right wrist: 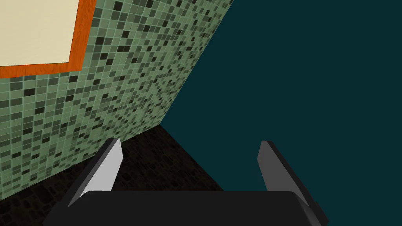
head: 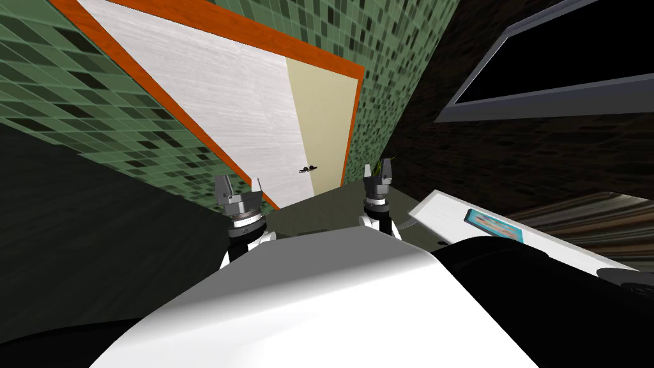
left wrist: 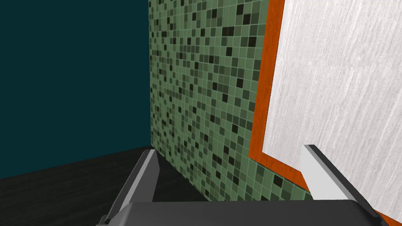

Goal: Pull the door open

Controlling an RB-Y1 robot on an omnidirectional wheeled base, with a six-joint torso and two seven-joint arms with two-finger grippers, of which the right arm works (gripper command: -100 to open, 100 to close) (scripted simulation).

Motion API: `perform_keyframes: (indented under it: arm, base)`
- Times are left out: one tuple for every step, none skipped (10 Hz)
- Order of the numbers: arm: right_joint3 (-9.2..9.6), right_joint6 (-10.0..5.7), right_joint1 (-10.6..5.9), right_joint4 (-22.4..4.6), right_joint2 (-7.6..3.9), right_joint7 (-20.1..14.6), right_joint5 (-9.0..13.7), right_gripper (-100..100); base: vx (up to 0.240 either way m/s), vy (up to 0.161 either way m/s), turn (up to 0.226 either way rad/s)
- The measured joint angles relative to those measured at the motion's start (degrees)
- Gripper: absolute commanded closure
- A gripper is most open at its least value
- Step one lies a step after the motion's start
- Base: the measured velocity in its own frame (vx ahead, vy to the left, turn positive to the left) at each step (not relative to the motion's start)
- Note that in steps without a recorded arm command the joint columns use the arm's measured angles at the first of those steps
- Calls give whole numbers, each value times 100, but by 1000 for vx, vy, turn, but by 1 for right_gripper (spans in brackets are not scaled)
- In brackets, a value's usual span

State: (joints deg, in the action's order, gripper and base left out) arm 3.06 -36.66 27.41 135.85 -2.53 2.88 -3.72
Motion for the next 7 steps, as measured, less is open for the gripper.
perform_keyframes:
  arm:
    - [-32, -25, -11, -103, -31, -20, 30, -100]
    - [-25, -42, -42, -214, -37, -22, 33, -100]
    - [-48, -48, -116, -368, -56, -28, 52, -100]
    - [-47, -67, -172, -548, -69, -29, 63, -100]
    - [-80, -55, -237, -679, -97, -45, 91, -100]
    - [-112, -49, -250, -767, -129, -71, 122, -100]
    - [-145, -69, -274, -885, -158, -96, 152, -100]
  base:
    - [75, 6, 80]
    - [78, 16, 103]
    - [97, 25, 123]
    - [103, 37, 76]
    - [94, 29, 66]
    - [80, 20, 83]
    - [80, 9, 84]
